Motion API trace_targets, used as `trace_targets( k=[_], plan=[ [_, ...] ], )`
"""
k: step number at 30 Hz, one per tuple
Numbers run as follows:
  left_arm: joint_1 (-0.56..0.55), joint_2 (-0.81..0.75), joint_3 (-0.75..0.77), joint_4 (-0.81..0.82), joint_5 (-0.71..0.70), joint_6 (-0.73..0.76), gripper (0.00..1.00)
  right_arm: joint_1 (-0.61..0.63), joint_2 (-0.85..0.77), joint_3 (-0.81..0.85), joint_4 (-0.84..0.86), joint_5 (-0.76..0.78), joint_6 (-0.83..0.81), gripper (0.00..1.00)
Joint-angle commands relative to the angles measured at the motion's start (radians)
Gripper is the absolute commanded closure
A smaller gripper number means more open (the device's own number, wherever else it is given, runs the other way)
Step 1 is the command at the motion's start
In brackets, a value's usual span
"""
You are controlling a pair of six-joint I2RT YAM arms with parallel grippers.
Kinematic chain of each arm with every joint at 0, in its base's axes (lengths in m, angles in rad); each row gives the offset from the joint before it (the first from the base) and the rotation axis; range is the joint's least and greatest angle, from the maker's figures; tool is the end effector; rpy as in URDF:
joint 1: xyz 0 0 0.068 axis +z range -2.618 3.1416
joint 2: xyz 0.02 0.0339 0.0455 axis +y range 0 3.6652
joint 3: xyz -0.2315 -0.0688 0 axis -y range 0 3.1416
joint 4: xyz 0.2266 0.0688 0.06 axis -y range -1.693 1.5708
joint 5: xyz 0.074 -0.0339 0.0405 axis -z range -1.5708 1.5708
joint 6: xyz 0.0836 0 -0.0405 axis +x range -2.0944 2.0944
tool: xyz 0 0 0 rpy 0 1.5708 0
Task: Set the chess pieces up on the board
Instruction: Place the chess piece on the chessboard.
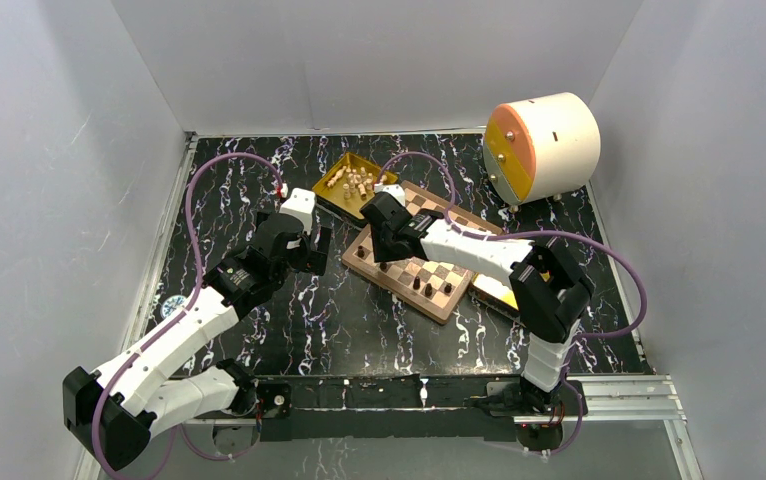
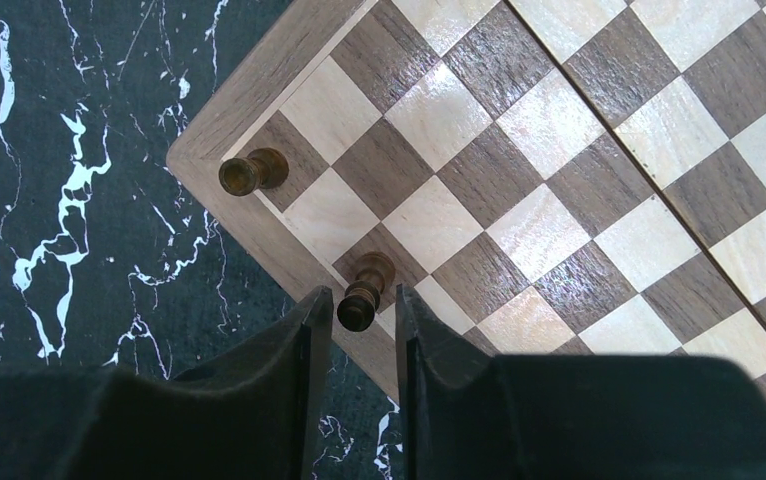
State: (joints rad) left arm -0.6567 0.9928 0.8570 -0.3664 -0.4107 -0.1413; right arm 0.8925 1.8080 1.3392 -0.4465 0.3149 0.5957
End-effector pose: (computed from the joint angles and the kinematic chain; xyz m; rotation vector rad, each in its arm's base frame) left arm 0.2249 -0.1312 0.2636 0.2732 2.0102 -0.0764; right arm 0.2694 0.2930 0.1680 -0.2305 2.4330 0.2770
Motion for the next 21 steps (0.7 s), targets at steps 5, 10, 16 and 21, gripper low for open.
trace_targets(
  k=[5, 10, 16, 21],
  plan=[
    [-0.002, -0.019, -0.010, 0.014, -0.022, 0.002, 0.08, 0.005, -0.022, 0.057, -0.008, 0.025, -0.003, 0.56],
    [-0.003, -0.020, -0.012, 0.015, -0.022, 0.002, 0.08, 0.005, -0.054, 0.068, -0.022, 0.025, -0.005, 0.52],
    [-0.003, -0.019, -0.012, 0.015, -0.022, 0.003, 0.08, 0.000, -0.107, 0.081, -0.070, 0.078, -0.029, 0.52],
    [-0.002, -0.017, -0.011, 0.015, -0.017, 0.001, 0.08, -0.006, -0.126, 0.056, -0.051, 0.044, -0.045, 0.53]
  ],
)
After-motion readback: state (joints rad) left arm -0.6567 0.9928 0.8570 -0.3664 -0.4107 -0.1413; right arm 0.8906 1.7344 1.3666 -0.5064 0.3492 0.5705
